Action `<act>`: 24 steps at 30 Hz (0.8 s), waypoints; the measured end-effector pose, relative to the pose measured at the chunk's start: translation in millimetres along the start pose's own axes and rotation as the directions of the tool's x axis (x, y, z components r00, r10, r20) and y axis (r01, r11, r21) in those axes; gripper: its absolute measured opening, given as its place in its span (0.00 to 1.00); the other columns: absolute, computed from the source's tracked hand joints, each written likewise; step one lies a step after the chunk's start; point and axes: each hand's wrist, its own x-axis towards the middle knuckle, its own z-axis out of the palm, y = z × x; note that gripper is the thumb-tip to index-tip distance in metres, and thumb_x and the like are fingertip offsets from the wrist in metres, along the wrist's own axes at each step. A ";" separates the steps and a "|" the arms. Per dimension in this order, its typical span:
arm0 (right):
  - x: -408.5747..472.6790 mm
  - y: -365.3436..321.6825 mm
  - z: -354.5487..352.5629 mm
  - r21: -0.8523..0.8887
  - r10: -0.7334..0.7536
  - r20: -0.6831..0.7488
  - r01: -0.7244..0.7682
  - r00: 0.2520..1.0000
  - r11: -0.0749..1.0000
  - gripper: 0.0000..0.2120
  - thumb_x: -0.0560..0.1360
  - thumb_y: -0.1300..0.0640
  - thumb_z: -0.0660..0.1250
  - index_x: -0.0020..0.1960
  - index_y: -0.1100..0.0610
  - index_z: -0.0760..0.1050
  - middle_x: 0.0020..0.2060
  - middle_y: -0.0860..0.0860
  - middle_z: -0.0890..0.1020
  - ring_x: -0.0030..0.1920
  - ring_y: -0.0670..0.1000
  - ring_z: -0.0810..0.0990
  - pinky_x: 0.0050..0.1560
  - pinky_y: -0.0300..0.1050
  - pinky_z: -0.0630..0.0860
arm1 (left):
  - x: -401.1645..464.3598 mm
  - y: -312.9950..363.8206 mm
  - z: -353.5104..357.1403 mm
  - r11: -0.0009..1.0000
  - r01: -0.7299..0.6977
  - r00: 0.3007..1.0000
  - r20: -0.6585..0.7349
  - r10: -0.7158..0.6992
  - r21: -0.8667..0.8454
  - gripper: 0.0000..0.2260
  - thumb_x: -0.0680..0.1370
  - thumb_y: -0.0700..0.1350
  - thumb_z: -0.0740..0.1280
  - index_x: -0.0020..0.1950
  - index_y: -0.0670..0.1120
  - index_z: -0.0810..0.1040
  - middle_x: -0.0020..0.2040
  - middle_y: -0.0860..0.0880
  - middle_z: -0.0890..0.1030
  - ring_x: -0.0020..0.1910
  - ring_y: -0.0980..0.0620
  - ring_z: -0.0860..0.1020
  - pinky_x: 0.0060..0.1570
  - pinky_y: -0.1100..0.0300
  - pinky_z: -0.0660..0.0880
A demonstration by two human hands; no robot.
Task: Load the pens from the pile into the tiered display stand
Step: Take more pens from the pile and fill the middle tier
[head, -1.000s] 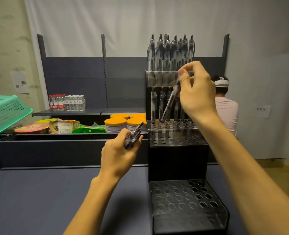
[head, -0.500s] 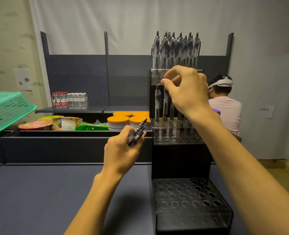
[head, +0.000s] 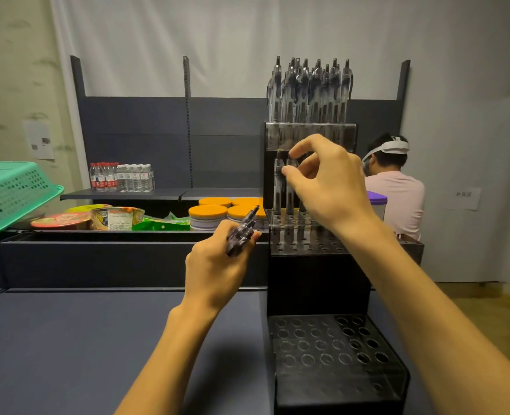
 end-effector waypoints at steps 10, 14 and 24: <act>-14.1 -16.2 0.9 0.108 -0.074 0.514 0.021 0.854 0.994 0.08 0.74 0.54 0.71 0.52 0.55 0.83 0.42 0.47 0.83 0.41 0.43 0.79 0.44 0.36 0.77 | -1.4 1.9 1.9 0.997 -0.021 1.000 -0.005 0.021 -0.081 0.16 0.76 0.59 0.63 0.49 0.46 0.74 0.37 0.51 0.80 0.30 0.50 0.78 0.25 0.50 0.74; -15.8 -14.7 1.1 0.113 -0.066 0.507 0.010 0.859 0.994 0.09 0.75 0.53 0.71 0.52 0.55 0.83 0.42 0.47 0.82 0.40 0.43 0.79 0.42 0.34 0.75 | -1.3 2.8 2.1 0.996 -0.036 0.999 -0.011 0.035 -0.080 0.17 0.76 0.59 0.63 0.50 0.44 0.75 0.38 0.50 0.81 0.30 0.51 0.78 0.25 0.50 0.75; -24.2 -8.2 6.5 0.183 -0.051 0.406 -0.027 0.913 0.983 0.05 0.79 0.54 0.65 0.49 0.53 0.77 0.40 0.45 0.79 0.42 0.43 0.77 0.43 0.35 0.73 | 1.1 8.5 1.0 0.993 -0.064 0.998 -0.025 0.062 -0.100 0.12 0.77 0.58 0.63 0.53 0.51 0.72 0.39 0.53 0.80 0.30 0.54 0.78 0.25 0.52 0.75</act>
